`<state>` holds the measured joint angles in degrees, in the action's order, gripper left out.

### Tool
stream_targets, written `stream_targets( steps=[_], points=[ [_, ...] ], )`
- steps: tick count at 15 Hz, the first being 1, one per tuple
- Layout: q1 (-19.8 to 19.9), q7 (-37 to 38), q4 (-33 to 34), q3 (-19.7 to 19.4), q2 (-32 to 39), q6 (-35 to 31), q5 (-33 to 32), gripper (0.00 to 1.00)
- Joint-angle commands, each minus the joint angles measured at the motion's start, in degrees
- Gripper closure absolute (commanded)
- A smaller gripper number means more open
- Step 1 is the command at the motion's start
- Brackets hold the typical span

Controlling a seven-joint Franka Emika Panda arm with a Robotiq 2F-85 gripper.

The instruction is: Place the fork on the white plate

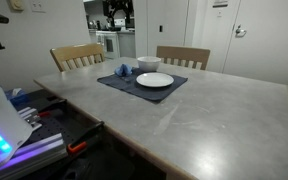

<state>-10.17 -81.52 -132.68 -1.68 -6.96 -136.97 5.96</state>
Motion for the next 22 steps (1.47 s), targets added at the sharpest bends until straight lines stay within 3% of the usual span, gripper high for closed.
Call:
stream_targets(
  steps=[1, 6, 7, 15, 22],
  points=[
    [1.05, -6.18, 3.28, 1.74, 7.29, -3.04, 0.37, 0.00],
    [2.91, -18.12, 5.02, 4.01, 13.39, 1.59, -0.22, 0.00],
    [2.89, -13.37, 2.73, 4.42, 10.74, -0.99, -0.26, 0.00],
    [3.16, -10.83, 2.41, 5.51, 11.67, -0.85, -0.83, 0.00],
    [3.04, 5.79, -6.76, 6.18, 9.86, -3.70, -7.71, 0.00]
  ],
)
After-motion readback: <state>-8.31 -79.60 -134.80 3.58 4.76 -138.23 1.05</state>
